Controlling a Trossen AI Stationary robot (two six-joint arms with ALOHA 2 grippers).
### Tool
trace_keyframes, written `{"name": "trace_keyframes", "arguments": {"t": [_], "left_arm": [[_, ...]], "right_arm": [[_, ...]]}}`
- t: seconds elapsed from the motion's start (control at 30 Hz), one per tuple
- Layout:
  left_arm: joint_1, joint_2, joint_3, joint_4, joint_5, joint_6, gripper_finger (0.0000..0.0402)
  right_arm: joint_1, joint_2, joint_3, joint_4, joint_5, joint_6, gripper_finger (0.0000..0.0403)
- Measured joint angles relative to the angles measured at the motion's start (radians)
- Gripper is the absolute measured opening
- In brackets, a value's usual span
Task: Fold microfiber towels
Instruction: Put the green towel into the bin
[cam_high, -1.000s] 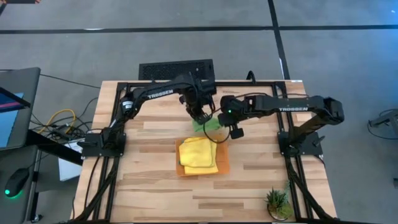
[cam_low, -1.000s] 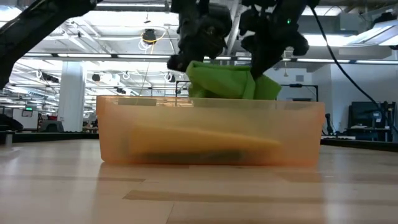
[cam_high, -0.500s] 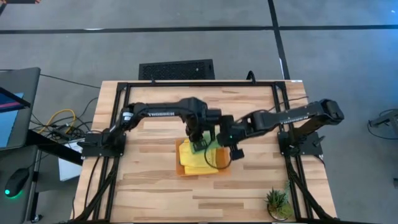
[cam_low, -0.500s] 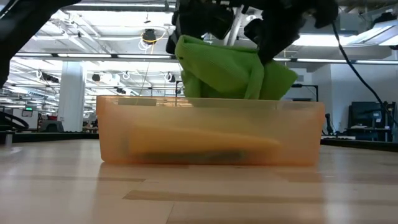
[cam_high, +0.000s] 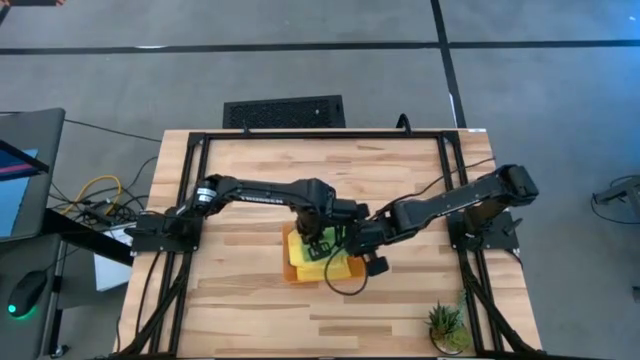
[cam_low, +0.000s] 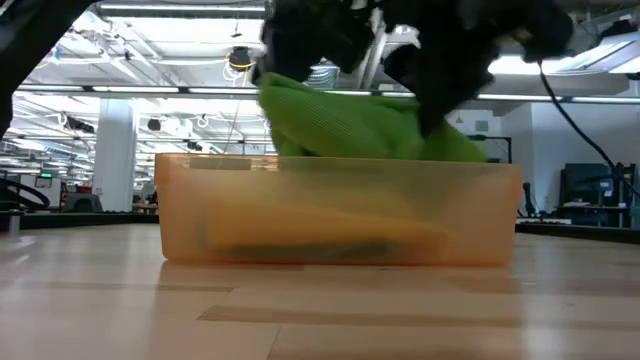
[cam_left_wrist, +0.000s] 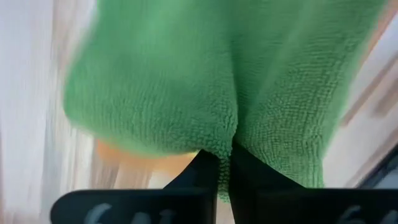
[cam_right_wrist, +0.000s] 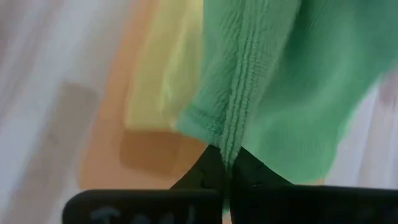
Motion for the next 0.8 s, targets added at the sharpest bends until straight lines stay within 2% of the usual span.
{"name": "trace_keyframes", "arguments": {"t": [0.07,0.13,0.2,0.27,0.33,0.53,0.7,0.8], "left_arm": [[-0.002,-0.001,-0.026,0.037,-0.002,-0.005,0.0012],[-0.004,0.0,-0.046,0.003,-0.001,-0.013,0.0018],[-0.005,0.0,-0.059,0.021,-0.001,-0.02,0.0024],[-0.005,0.0,-0.066,-0.012,-0.005,-0.023,0.003],[-0.007,0.0,-0.066,0.003,0.003,-0.019,0.0037],[-0.009,-0.001,-0.077,0.006,-0.002,0.003,0.0071],[-0.011,0.0,-0.078,0.004,-0.005,-0.011,0.0114],[-0.012,0.0,-0.078,0.007,-0.042,-0.012,0.0136]], "right_arm": [[-0.001,0.002,-0.003,-0.027,0.001,0.002,0.0031],[-0.003,0.023,0.007,0.009,0.002,0.004,0.0039],[-0.004,0.017,-0.002,-0.061,-0.002,-0.007,0.0045],[-0.004,0.035,0.019,-0.023,-0.006,-0.008,0.0049],[-0.004,0.028,0.02,-0.095,-0.003,-0.01,0.0052],[-0.004,0.031,0.038,-0.076,-0.006,-0.01,0.0071],[-0.004,0.031,0.042,-0.087,-0.002,-0.002,0.011],[-0.004,0.031,0.042,-0.088,-0.003,-0.002,0.0145]]}}
